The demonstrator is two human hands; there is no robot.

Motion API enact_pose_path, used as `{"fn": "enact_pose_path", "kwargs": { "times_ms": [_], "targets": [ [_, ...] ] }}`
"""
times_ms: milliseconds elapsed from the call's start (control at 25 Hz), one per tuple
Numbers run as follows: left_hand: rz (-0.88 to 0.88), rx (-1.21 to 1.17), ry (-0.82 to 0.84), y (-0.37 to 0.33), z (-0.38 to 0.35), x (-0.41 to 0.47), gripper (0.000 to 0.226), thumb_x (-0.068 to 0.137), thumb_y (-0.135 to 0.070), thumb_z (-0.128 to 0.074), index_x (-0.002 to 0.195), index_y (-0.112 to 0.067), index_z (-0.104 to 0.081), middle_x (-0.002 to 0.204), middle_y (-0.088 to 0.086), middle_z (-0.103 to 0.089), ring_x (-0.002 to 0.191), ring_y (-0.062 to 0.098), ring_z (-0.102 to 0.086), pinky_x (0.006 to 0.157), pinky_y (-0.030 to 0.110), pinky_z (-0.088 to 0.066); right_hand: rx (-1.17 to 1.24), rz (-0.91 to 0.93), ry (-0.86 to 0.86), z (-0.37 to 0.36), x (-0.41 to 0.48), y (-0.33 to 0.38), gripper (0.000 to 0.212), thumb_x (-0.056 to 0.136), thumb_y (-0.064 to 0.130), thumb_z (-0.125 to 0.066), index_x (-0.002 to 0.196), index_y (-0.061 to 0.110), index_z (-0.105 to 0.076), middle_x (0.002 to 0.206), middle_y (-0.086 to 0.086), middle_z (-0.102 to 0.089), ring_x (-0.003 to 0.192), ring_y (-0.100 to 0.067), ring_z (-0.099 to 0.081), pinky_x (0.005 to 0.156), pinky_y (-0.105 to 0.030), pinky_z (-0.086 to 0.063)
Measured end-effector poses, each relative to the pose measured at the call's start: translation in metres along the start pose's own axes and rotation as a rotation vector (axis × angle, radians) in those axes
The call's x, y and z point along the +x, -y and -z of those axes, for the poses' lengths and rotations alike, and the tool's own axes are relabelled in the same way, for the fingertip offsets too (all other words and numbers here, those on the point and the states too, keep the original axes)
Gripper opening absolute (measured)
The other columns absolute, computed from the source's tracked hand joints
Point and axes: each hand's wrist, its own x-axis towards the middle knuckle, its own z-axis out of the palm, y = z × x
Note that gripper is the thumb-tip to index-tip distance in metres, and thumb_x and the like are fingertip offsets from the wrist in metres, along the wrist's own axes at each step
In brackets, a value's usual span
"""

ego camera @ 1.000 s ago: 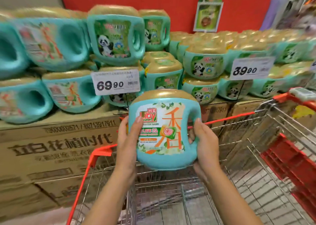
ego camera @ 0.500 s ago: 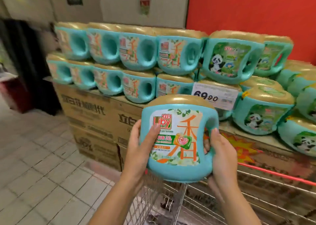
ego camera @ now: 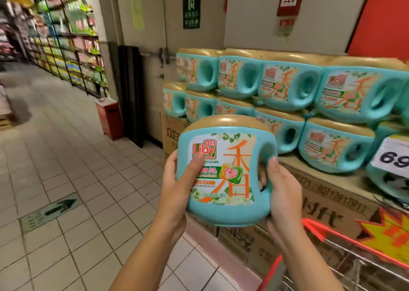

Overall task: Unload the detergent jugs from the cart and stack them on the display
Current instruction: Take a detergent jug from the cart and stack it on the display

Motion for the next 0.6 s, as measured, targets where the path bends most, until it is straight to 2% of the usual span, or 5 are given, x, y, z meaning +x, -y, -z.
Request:
{"fn": "enact_pose_path", "kwargs": {
  "times_ms": [280, 400, 600],
  "targets": [
    [-0.051, 0.058, 0.028, -0.056, 0.097, 0.093, 0.073, 0.059, -0.047, -0.078, 0.124, -0.023, -0.055, 0.102, 0.006, -0.076, 0.085, 0.025, -0.075, 0.059, 0.03, -0.059, 0.046, 0.011, -0.023, -0.13, 0.036, -0.053, 0.043, 0.097, 0.039, -0.05, 0.062, 0.015, -0.045, 0.057, -0.004, -0.042, 0.054, -0.019, -0.042, 0.044, -0.025, -0.04],
    [-0.059, 0.069, 0.02, -0.066, 0.123, 0.133, 0.073, 0.06, -0.048, -0.077, 0.125, -0.021, -0.055, 0.103, 0.006, -0.076, 0.087, 0.026, -0.074, 0.061, 0.032, -0.059, 0.032, 0.008, -0.031, -0.168, 0.061, -0.071, 0.043, 0.097, 0.04, -0.051, 0.061, 0.016, -0.047, 0.059, -0.006, -0.043, 0.057, -0.021, -0.043, 0.048, -0.029, -0.04],
    [-0.067, 0.049, 0.035, -0.065, 0.154, 0.217, 0.068, 0.065, -0.047, -0.078, 0.124, -0.022, -0.054, 0.104, 0.006, -0.075, 0.089, 0.026, -0.074, 0.063, 0.034, -0.06, 0.002, 0.045, -0.022, -0.217, 0.124, -0.106, 0.041, 0.097, 0.041, -0.05, 0.064, 0.016, -0.05, 0.058, -0.005, -0.043, 0.055, -0.02, -0.044, 0.047, -0.028, -0.04]
  ]
}}
